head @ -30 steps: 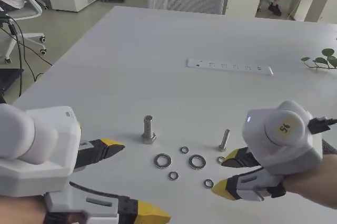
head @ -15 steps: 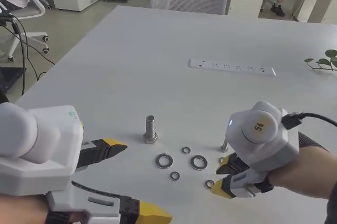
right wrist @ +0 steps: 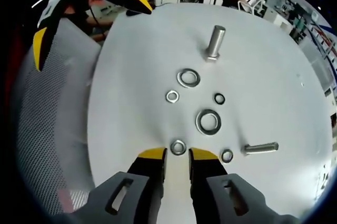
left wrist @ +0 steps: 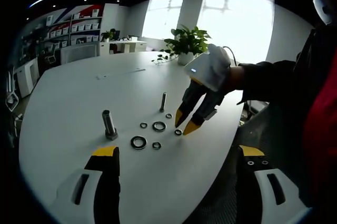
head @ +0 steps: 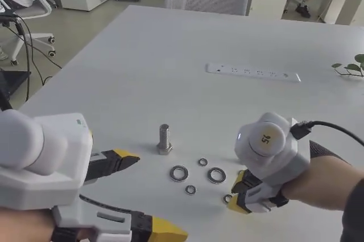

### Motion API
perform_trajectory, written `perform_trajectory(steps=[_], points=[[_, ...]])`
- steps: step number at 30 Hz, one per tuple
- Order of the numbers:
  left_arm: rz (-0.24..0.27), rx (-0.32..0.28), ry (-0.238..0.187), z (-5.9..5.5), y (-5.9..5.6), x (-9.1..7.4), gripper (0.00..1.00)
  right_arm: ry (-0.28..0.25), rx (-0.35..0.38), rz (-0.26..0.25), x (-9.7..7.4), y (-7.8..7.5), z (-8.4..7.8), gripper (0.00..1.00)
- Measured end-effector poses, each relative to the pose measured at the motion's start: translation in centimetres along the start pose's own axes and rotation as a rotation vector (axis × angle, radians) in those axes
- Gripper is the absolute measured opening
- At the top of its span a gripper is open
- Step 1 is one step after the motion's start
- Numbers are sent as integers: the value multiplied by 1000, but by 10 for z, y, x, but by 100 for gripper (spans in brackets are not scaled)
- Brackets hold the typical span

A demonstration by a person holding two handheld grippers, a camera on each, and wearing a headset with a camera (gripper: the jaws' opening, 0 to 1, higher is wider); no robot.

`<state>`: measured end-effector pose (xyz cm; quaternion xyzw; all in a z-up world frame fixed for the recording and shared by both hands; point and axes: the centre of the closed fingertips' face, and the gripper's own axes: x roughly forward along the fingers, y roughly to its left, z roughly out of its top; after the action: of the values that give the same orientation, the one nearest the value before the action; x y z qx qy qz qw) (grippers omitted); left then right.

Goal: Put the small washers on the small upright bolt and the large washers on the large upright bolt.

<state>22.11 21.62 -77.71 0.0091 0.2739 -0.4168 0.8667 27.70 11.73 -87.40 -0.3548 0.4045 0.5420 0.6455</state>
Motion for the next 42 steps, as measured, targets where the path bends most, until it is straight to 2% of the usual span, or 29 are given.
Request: perform_trajectory(steps=[17, 42], points=[[6, -1, -8, 2, 2, 0, 92, 53, -59, -1, 4, -1, -1, 15], [-3, -4, -6, -1, 0, 0, 90, 52, -43, -2, 3, -1, -4, 14]])
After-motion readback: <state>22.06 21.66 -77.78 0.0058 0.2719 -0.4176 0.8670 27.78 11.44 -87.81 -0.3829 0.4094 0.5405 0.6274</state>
